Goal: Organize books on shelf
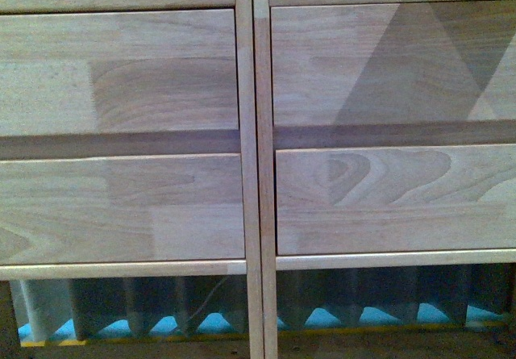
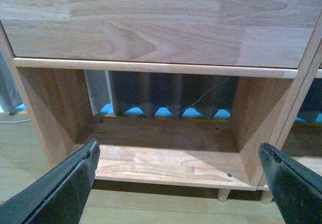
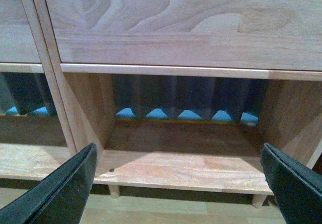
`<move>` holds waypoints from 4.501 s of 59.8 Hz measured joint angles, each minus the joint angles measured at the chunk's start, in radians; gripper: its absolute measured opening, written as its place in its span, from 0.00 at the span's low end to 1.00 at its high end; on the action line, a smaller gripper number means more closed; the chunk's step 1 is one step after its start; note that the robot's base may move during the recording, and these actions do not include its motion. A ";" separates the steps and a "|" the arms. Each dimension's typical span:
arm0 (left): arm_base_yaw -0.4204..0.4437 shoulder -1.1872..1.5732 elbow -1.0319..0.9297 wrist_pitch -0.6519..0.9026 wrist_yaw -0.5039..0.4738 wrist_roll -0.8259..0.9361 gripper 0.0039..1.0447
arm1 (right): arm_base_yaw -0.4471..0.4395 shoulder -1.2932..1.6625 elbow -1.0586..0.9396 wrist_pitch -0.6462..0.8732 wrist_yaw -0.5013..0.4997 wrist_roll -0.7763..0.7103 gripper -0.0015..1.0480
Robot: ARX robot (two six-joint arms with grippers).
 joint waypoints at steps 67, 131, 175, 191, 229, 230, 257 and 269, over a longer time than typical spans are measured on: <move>0.000 0.000 0.000 0.000 0.000 0.000 0.93 | -0.038 0.763 0.496 0.338 -0.383 0.950 0.93; 0.000 0.000 0.000 0.000 0.000 0.000 0.93 | -0.051 1.579 1.049 0.486 -0.135 1.434 0.76; 0.000 0.000 0.000 0.000 0.000 0.000 0.93 | -0.055 1.570 1.021 0.599 -0.184 1.538 0.07; 0.000 0.000 0.000 0.000 0.000 0.000 0.93 | -0.073 1.321 0.936 0.680 -0.246 1.643 0.07; 0.000 0.000 0.000 0.000 0.000 0.000 0.93 | 0.347 1.164 0.912 0.846 -0.419 1.525 0.07; 0.000 0.000 0.000 0.000 0.000 0.000 0.93 | 0.350 1.165 0.911 0.845 -0.414 1.521 0.07; 0.000 0.000 0.000 0.000 0.000 0.000 0.93 | 0.368 1.172 0.909 0.806 -0.385 1.460 0.07; 0.000 0.000 0.000 0.000 0.000 0.000 0.93 | 0.368 1.172 0.909 0.806 -0.385 1.456 0.07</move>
